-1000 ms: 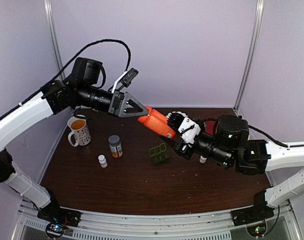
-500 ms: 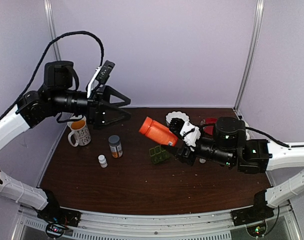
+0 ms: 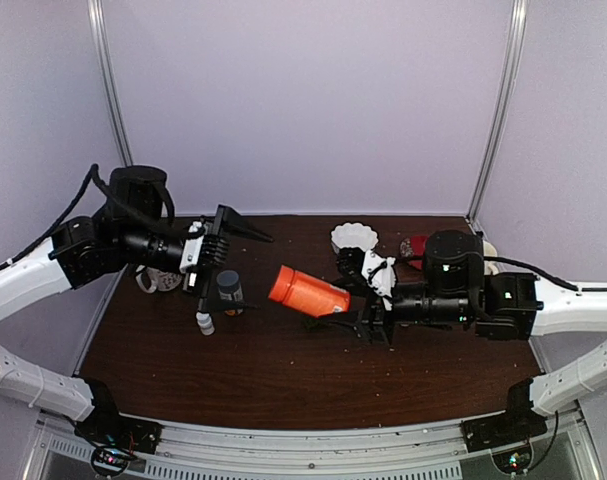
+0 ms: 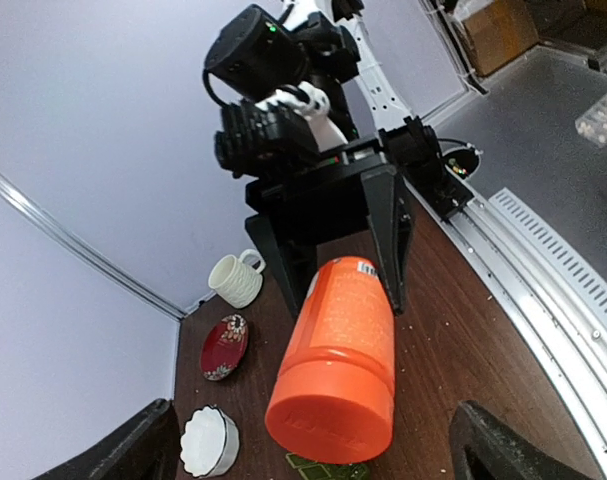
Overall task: Sort the pills into containers
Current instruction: Unscrew the lid of the pill bottle from the pill bottle.
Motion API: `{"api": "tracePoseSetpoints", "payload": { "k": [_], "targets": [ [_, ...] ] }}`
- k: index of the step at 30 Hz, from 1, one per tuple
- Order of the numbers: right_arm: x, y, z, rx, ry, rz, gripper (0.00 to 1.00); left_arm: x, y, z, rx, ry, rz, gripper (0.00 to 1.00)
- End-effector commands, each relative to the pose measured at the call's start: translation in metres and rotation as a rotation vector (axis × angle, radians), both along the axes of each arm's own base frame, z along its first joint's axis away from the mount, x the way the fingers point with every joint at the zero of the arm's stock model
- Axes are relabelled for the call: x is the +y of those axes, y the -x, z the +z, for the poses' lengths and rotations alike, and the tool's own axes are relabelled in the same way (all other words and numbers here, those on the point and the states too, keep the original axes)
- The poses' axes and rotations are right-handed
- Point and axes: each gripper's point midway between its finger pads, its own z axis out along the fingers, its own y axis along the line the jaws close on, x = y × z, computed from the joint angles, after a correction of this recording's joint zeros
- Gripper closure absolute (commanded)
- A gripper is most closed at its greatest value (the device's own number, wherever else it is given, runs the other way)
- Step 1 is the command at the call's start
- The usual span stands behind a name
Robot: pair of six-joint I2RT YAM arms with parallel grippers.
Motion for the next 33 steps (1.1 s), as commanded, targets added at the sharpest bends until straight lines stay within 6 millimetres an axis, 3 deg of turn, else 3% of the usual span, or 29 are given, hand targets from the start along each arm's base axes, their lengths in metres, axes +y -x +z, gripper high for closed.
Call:
{"api": "tracePoseSetpoints", "payload": {
  "k": [1,16,30,33],
  "targets": [
    [0.003,0.007,0.030,0.013,-0.073,0.048,1.00,-0.010,-0.002,-0.014,-0.207,-0.057,-0.029,0.02],
    [0.007,0.008,0.029,0.018,-0.076,0.060,1.00,-0.015,0.003,-0.010,-0.202,-0.033,-0.062,0.16],
    [0.010,0.008,0.030,0.027,-0.077,0.065,1.00,-0.020,-0.001,-0.005,-0.166,-0.005,-0.041,0.37],
    [0.010,0.007,0.030,0.027,-0.077,0.065,1.00,-0.023,-0.001,-0.001,-0.120,0.007,-0.036,0.47]
  ]
}}
